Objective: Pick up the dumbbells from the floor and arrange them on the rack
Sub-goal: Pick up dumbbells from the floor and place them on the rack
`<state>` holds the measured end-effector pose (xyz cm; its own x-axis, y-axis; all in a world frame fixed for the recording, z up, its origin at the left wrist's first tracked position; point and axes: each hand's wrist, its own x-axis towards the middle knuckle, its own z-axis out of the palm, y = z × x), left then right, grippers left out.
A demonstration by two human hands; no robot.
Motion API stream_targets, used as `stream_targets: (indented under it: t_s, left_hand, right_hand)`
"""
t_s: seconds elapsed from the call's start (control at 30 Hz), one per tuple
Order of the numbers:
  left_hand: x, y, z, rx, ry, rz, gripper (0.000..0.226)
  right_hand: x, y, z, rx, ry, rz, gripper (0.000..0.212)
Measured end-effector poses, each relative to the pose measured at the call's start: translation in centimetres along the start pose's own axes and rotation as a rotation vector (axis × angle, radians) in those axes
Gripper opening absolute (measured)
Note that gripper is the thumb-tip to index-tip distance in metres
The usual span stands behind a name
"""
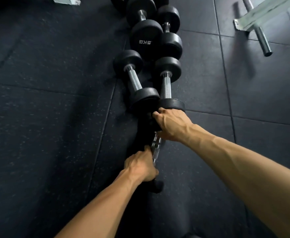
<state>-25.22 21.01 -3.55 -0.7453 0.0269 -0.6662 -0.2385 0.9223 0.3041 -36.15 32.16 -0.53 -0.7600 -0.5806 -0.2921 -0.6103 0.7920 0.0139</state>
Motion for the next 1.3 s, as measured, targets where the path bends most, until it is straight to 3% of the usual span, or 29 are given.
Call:
stream_targets:
  t_s: [0.17,0.4,0.57,0.97,1.3]
  left_hand:
    - [0.7,0.0,0.6,-0.172,-0.076,-0.028,0.067]
    - [-0.7,-0.2,-0.7,-0.103,-0.038,0.015,0.065]
    - [-4.5,-0.4,-4.6,-0.016,0.028,0.081,0.047]
    - [-24.6,1.0,-23.4,0.031,0.103,0.078,0.044]
    - [-42.4,3.2,-42.3,0.007,0.187,-0.02,0.05]
  right_hand:
    - [0.0,1.1,1.4,0.317,-0.096,0.115,0.047]
    - [-1.2,0.9,0.3,0.331,-0.016,0.078,0.041]
    - [-3.3,-0.4,-4.3,0.389,0.047,0.137,0.031]
    - [-10.0,-6.4,-30.6,0.417,0.067,0.097,0.047]
    - [-13.5,-10.6,-56.6,0.427,0.119,-0.028,0.035]
